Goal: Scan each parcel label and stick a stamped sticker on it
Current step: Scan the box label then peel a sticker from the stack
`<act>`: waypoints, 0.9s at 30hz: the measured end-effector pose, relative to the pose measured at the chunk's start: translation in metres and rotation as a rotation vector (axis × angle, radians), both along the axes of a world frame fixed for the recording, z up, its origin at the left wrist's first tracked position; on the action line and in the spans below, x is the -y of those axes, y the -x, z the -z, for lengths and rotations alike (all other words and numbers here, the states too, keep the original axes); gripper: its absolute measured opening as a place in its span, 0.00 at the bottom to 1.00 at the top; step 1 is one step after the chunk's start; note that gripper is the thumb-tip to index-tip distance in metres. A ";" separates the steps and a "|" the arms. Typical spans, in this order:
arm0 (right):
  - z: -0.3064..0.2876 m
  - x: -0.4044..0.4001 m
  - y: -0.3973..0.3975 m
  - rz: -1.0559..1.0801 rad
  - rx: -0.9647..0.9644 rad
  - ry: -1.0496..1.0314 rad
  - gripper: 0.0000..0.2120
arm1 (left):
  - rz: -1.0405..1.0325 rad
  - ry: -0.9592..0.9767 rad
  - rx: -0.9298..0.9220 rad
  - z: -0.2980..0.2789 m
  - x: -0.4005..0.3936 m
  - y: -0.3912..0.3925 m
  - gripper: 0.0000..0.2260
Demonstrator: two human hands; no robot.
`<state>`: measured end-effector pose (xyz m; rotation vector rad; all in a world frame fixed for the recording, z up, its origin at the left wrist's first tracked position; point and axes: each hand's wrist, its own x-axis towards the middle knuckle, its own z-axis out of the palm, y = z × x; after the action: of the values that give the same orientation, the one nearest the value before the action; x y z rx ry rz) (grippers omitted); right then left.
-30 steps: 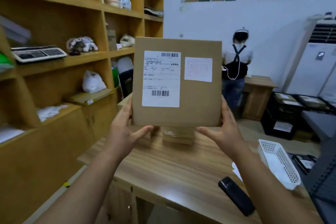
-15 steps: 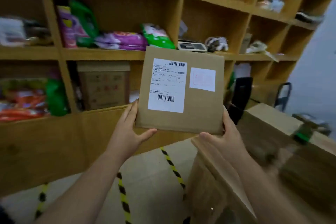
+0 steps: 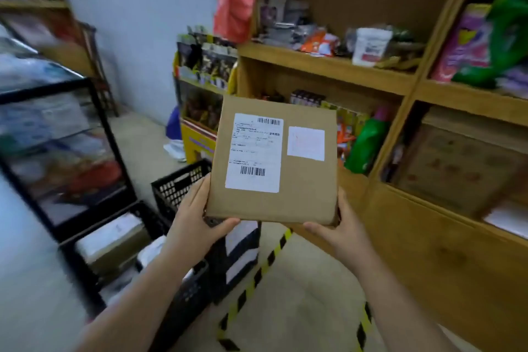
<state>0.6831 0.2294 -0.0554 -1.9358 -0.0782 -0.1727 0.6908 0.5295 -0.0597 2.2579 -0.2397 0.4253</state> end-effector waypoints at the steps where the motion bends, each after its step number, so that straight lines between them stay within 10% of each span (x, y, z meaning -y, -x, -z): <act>1: 0.001 -0.008 -0.019 -0.057 -0.008 -0.004 0.44 | -0.041 0.002 0.000 0.001 -0.008 -0.004 0.43; 27: 0.144 -0.149 -0.414 -0.532 -0.286 0.256 0.47 | -0.623 0.283 -0.377 0.157 -0.092 -0.242 0.39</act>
<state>1.0973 0.3781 -0.1998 -2.1012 -0.4352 0.4870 0.9325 0.6215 -0.2168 2.0421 0.6915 0.3131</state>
